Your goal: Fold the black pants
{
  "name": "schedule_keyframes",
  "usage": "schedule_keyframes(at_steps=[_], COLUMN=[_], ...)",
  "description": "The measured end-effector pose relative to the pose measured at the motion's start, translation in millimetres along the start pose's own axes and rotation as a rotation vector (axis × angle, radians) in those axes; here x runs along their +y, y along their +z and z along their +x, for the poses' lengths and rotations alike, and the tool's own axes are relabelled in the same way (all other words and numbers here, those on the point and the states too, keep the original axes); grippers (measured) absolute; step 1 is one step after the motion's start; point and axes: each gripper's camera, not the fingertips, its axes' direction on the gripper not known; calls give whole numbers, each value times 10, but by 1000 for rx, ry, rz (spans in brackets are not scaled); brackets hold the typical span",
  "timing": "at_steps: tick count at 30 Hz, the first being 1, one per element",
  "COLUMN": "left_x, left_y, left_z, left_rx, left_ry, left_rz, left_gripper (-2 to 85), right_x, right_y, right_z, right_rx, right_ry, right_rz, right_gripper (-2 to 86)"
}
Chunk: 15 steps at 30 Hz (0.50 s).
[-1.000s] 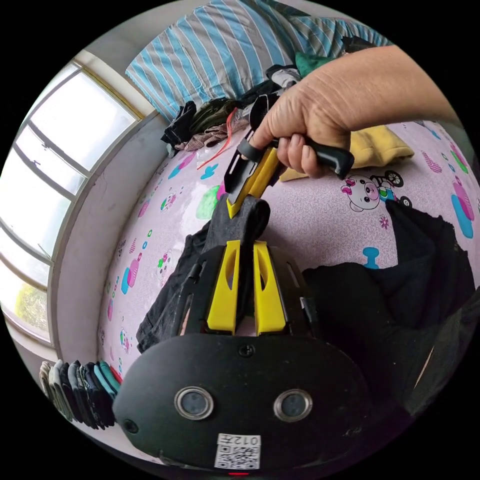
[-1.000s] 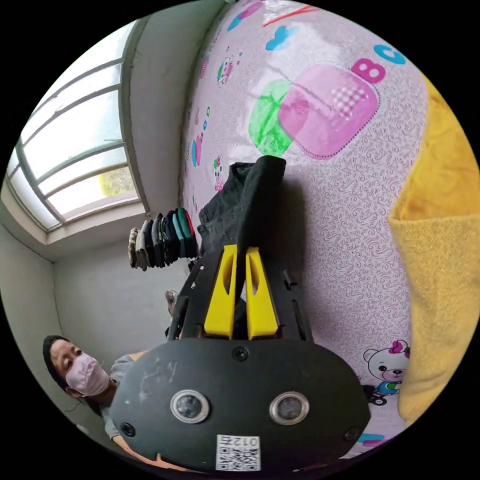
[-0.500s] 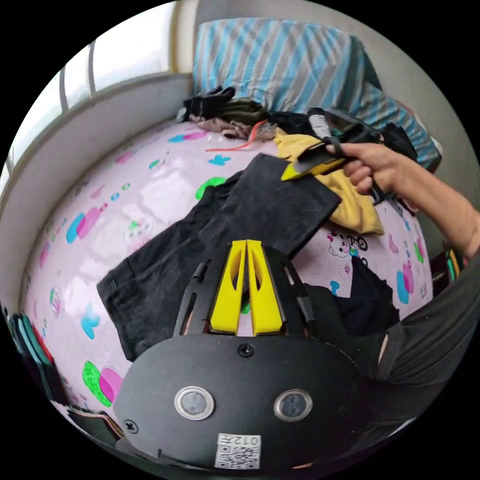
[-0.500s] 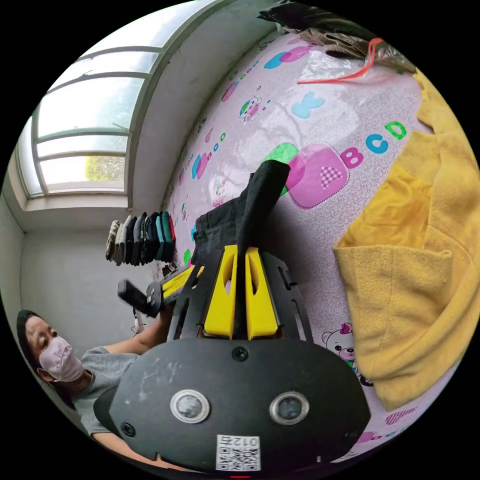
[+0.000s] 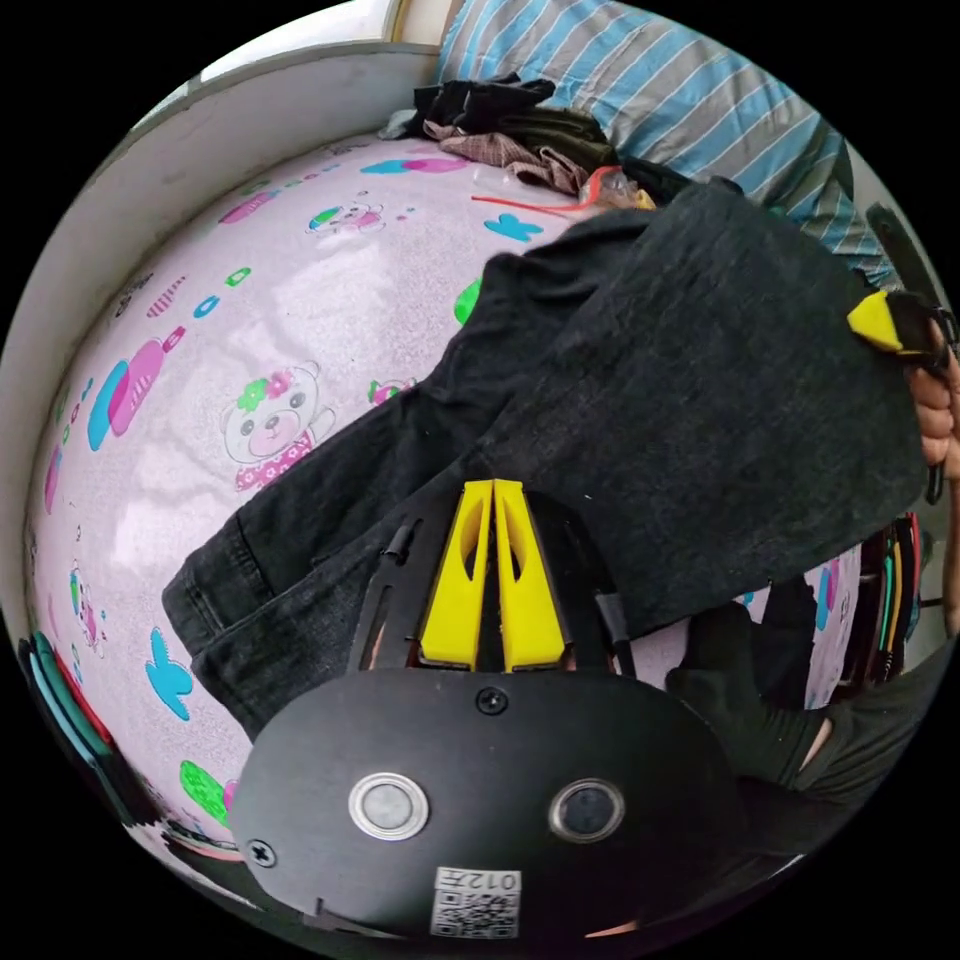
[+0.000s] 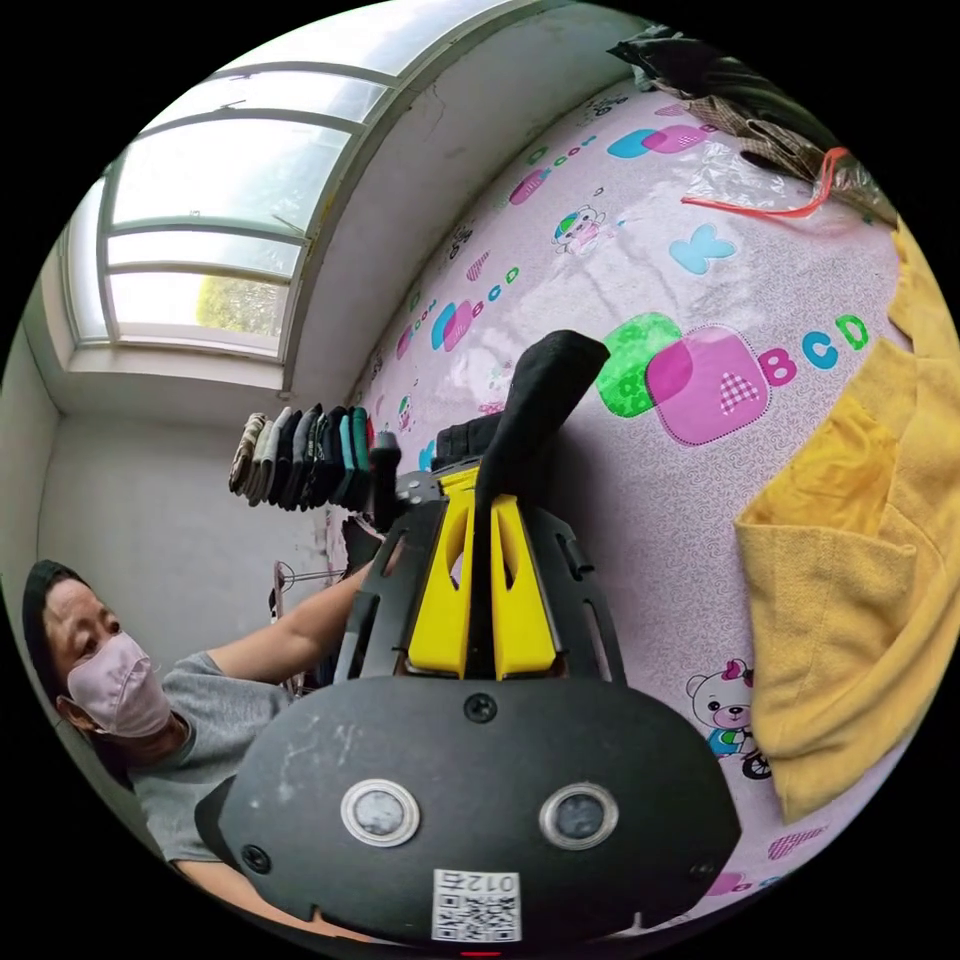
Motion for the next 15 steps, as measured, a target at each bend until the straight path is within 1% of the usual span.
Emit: schedule_keyframes(at_steps=[1,6,7,10,15], left_x=[-55,-146,-95,160,572], left_y=[66,-246,-439,-825,-1028], left_z=[-32,-258,-304,-387,-603], left_rx=[5,35,57,81,56], left_ry=[20,28,38,29,-27], left_rz=[-37,-19,15,43,10], left_gripper=[8,8,8,7,6], right_x=[17,66,75,108,176], right_y=[60,349,403,561,921], right_z=[-53,-233,-283,-399,-642], right_rx=[-10,-47,-40,-26,-10], right_ry=[-3,-6,-10,-18,-56], right_rz=[2,15,21,25,8], right_gripper=[4,4,4,4,5])
